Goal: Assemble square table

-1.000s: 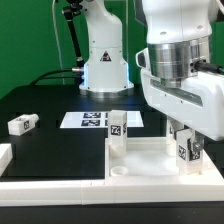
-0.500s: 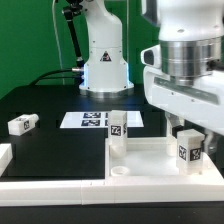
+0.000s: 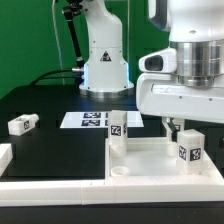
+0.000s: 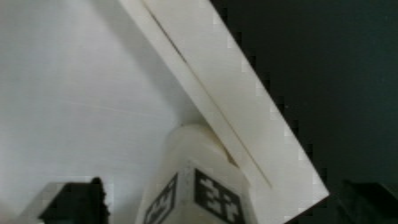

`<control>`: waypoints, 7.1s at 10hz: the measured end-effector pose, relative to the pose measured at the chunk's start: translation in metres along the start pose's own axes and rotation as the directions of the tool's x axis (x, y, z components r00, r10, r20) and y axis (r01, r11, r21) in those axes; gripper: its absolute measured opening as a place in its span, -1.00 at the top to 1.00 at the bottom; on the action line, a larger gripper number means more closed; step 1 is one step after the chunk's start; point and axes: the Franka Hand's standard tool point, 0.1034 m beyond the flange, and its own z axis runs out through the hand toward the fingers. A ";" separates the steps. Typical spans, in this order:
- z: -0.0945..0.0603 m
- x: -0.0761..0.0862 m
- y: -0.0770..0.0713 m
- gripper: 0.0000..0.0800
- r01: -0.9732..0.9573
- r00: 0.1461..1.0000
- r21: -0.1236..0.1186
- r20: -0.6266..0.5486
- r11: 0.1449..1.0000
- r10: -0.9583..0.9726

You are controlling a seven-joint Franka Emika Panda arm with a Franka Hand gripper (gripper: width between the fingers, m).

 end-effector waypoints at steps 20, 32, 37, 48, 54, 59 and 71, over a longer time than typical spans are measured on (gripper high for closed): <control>-0.003 0.018 0.007 0.27 -0.489 0.870 -0.024 0.062 0.872 0.489; -0.003 0.017 0.008 0.26 -0.996 0.089 0.015 0.078 0.088 0.993; -0.003 0.015 0.009 -0.52 -0.993 0.118 0.018 0.068 0.117 0.991; -0.057 0.012 0.036 -0.62 -0.944 0.325 0.087 0.083 0.318 0.942; -0.091 0.009 0.155 -0.62 -0.664 0.741 0.151 0.002 0.732 0.671; -0.087 0.007 0.158 -0.62 -0.313 0.945 0.138 -0.058 0.940 0.323; -0.025 -0.003 0.349 -0.62 0.073 0.987 -0.051 -0.138 0.996 -0.079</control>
Offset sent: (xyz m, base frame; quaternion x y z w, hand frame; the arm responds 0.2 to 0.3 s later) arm 0.0083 -0.0033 0.0062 0.0516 0.0063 -0.2312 0.9715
